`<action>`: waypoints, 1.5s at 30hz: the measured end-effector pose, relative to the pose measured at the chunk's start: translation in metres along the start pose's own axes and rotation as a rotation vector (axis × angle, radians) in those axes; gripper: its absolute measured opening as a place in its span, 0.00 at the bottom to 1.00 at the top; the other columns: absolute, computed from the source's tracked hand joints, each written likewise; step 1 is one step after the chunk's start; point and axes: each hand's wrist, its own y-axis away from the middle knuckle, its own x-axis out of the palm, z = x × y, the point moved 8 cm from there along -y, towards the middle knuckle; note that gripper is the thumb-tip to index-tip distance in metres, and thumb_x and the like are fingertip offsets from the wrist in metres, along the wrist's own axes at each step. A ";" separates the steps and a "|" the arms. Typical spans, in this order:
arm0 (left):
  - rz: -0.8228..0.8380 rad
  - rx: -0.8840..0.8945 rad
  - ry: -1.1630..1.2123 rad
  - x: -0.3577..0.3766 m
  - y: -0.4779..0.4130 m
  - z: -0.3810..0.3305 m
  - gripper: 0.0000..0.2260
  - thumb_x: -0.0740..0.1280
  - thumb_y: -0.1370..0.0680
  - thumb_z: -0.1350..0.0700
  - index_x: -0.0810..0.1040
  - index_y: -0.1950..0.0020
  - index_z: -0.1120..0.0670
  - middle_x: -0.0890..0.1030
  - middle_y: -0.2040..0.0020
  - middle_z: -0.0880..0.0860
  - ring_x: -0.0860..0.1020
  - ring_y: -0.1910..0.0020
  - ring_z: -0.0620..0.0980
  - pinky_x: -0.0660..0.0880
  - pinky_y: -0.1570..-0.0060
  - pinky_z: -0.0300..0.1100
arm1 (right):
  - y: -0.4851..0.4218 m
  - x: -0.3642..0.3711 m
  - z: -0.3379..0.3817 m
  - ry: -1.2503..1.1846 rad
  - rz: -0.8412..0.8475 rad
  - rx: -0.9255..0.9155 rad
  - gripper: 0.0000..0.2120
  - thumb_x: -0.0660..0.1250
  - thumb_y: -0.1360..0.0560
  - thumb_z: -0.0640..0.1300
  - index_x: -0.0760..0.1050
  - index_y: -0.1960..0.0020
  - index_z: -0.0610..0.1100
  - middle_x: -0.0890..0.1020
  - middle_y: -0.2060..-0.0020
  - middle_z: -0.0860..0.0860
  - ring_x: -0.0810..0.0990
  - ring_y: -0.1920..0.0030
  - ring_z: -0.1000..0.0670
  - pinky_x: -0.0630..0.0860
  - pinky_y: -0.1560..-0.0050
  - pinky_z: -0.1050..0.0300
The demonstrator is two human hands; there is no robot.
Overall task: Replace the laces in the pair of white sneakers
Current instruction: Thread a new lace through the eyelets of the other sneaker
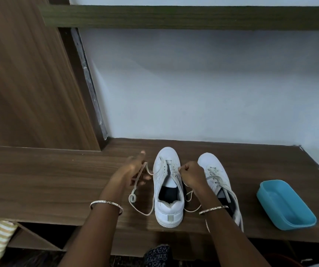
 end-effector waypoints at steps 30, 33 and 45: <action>0.284 0.550 -0.148 0.027 0.124 -0.150 0.09 0.60 0.17 0.60 0.77 0.40 0.55 0.84 0.59 0.54 0.65 0.75 0.45 0.61 0.76 0.35 | 0.078 -0.147 0.170 -0.475 0.186 -0.371 0.05 0.59 0.17 0.43 0.74 0.45 0.46 0.76 0.70 0.50 0.67 0.76 0.56 0.66 0.70 0.60; 0.333 0.628 -0.178 0.034 0.146 -0.171 0.09 0.61 0.17 0.58 0.80 0.53 0.54 0.82 0.62 0.53 0.65 0.74 0.44 0.60 0.75 0.35 | 0.102 -0.170 0.201 -0.432 0.199 -0.500 0.05 0.60 0.17 0.42 0.72 0.43 0.45 0.75 0.71 0.51 0.66 0.75 0.55 0.64 0.72 0.62; 0.127 0.659 -0.102 -0.010 0.187 -0.222 0.10 0.63 0.17 0.57 0.83 0.49 0.56 0.84 0.61 0.51 0.66 0.77 0.43 0.59 0.78 0.34 | 0.161 -0.255 0.232 -0.798 0.184 -0.709 0.09 0.64 0.19 0.40 0.79 0.42 0.38 0.83 0.59 0.45 0.76 0.69 0.51 0.74 0.67 0.60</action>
